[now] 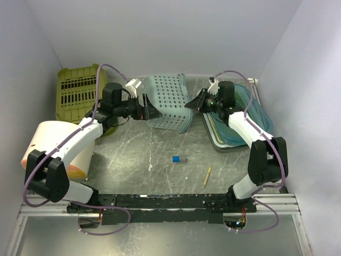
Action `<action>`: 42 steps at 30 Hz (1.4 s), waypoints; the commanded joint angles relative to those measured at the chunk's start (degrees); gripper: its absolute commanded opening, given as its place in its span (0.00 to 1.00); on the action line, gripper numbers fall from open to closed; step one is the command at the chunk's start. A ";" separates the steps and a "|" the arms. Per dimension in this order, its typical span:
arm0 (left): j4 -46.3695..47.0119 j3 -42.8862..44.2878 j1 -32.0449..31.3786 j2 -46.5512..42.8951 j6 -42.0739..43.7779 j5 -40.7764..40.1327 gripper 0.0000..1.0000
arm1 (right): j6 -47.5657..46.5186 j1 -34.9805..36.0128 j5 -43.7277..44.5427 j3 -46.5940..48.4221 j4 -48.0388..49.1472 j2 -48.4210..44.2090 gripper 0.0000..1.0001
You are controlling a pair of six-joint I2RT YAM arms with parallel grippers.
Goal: Turn the large container upside down
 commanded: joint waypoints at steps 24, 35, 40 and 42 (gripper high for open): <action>-16.29 15.14 0.13 -9.33 6.22 -18.25 1.00 | 18.60 5.14 9.28 4.91 11.32 14.52 0.00; -17.93 13.97 0.13 -12.48 6.11 -21.32 1.00 | 20.48 12.26 12.14 21.02 11.18 32.03 0.00; -20.89 16.02 0.13 -11.77 7.13 -21.45 0.99 | 18.17 14.63 13.11 29.17 6.74 38.27 0.00; -21.45 16.18 0.13 -12.26 7.56 -23.34 1.00 | 16.64 15.10 14.16 31.49 4.16 39.79 0.00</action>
